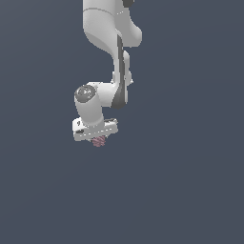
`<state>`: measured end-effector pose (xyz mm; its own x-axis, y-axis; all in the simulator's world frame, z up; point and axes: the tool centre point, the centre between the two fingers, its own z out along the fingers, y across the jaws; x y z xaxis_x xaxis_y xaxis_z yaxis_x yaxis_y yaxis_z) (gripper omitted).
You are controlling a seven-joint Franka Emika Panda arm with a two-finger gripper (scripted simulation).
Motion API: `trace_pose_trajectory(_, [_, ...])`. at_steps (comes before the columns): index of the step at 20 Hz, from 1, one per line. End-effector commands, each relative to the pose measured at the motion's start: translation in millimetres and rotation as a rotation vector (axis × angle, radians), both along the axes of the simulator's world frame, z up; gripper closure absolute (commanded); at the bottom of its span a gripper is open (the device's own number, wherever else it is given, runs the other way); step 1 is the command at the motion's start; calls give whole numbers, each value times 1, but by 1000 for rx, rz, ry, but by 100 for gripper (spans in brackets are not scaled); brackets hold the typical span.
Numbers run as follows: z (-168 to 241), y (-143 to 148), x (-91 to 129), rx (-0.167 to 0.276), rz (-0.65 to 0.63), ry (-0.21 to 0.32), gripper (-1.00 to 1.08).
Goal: Pick up the object and move it to a goal position.
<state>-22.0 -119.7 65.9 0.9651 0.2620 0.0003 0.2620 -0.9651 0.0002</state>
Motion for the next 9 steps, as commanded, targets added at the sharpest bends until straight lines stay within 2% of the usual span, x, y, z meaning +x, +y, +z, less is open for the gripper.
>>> trace_pose_trajectory(1, [2,-10,5,0,2,0,108])
trace_pose_trajectory(9, [3,-16,8,0,2,0,108])
